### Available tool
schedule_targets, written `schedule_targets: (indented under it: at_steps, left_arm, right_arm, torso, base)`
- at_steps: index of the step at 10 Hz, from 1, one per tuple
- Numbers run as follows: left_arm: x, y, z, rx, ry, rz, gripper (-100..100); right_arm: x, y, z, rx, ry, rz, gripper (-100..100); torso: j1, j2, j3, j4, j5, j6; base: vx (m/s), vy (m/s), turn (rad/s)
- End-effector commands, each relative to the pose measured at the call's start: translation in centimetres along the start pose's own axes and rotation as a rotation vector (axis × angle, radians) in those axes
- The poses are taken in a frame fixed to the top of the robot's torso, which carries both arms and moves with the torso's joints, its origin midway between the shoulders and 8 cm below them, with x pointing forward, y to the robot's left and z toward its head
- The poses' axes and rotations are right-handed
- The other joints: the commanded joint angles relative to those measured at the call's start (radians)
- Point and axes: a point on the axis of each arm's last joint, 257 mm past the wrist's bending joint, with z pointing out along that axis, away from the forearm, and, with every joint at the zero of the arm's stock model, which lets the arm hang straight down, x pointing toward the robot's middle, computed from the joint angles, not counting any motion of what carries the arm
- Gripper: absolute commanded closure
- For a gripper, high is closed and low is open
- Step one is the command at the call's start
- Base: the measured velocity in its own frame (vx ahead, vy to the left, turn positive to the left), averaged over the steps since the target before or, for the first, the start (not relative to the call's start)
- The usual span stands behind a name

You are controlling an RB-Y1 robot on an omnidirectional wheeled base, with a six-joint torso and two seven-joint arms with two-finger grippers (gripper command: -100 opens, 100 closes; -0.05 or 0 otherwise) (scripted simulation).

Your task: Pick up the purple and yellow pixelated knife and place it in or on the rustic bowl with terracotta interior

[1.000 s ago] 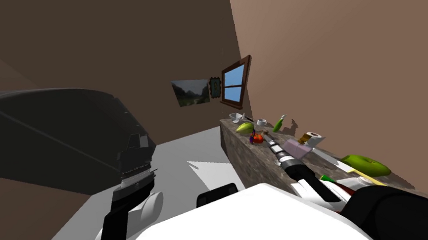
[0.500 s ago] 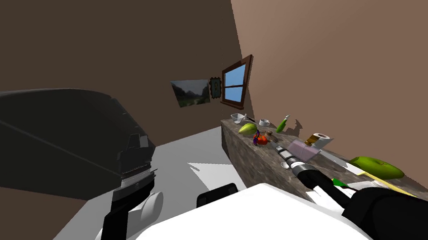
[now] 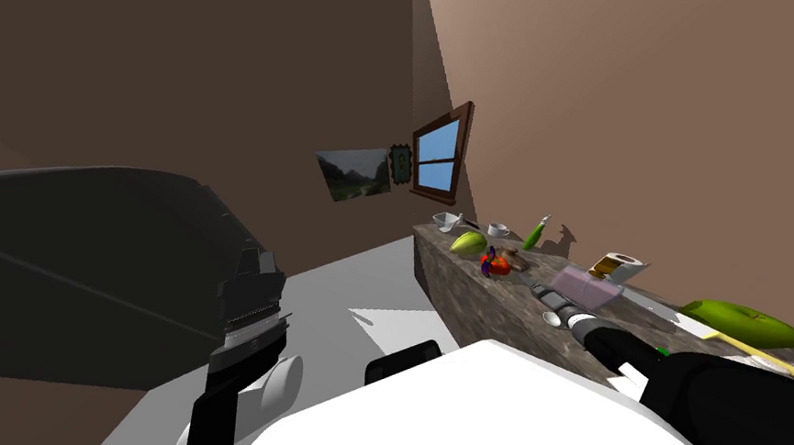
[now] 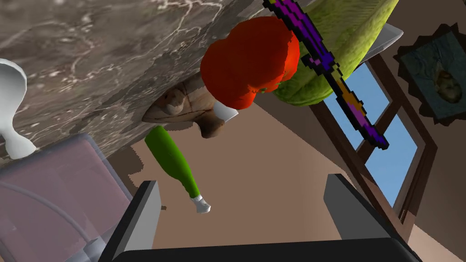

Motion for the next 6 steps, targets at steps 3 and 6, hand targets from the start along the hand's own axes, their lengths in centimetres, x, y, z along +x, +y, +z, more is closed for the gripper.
schedule_targets:
  at_steps: [3, 6]
  left_arm:
    - [0.0, 0.0, 0.0, 0.000, 0.000, 0.000, 0]
    - [0.0, 0.0, 0.0, 0.000, 0.000, 0.000, 0]
  right_arm:
    - [-1.2, -4.2, -0.1, 0.106, 0.031, -0.121, -100]
    - [-2.6, -7.4, -0.7, 0.185, 0.053, -0.223, -100]
  torso:
    - [0.000, 0.000, 0.000, 0.000, 0.000, 0.000]
    - [0.001, -0.002, -0.001, 0.000, 0.000, 0.000]
  base:
    - [0.166, 0.101, -0.032]
    - [0.190, 0.095, -0.044]
